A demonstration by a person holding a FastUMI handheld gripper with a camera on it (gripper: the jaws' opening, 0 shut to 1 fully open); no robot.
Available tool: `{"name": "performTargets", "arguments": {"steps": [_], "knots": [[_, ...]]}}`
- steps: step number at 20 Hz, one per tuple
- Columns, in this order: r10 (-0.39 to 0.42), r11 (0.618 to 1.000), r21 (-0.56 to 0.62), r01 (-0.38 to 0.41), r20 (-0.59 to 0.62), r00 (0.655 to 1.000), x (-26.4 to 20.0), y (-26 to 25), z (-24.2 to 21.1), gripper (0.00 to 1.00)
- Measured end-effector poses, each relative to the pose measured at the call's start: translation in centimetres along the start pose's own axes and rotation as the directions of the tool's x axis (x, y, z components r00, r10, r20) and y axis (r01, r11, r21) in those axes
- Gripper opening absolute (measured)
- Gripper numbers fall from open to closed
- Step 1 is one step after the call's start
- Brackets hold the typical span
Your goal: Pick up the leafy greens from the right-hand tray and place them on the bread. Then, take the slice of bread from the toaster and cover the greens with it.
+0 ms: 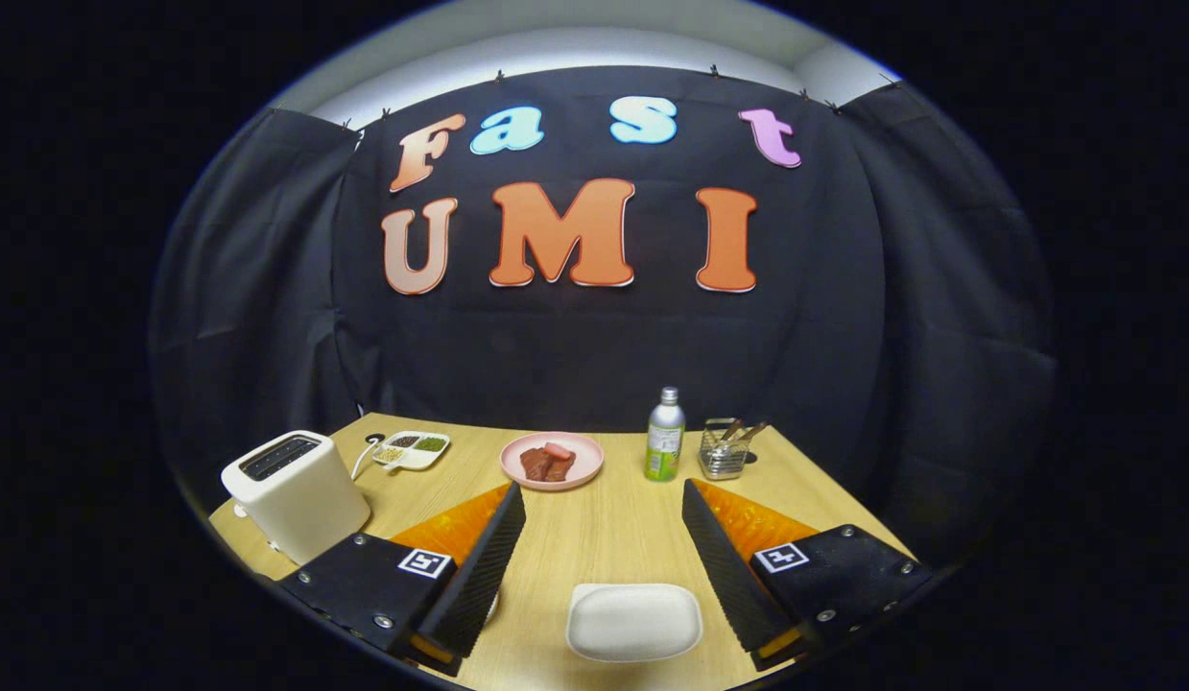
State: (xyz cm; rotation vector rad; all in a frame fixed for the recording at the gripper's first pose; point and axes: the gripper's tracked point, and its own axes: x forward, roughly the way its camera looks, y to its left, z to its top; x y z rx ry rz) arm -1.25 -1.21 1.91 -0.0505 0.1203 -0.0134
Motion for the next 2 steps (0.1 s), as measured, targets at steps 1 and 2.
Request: {"name": "performTargets", "arguments": {"steps": [1,2], "knots": [[-0.006,1.0,0.0,0.006,0.014,1.0,-0.62,-0.89,0.47,0.99],[-0.011,1.0,0.002,0.011,0.027,1.0,-1.12,-1.68,0.92,0.99]]}}
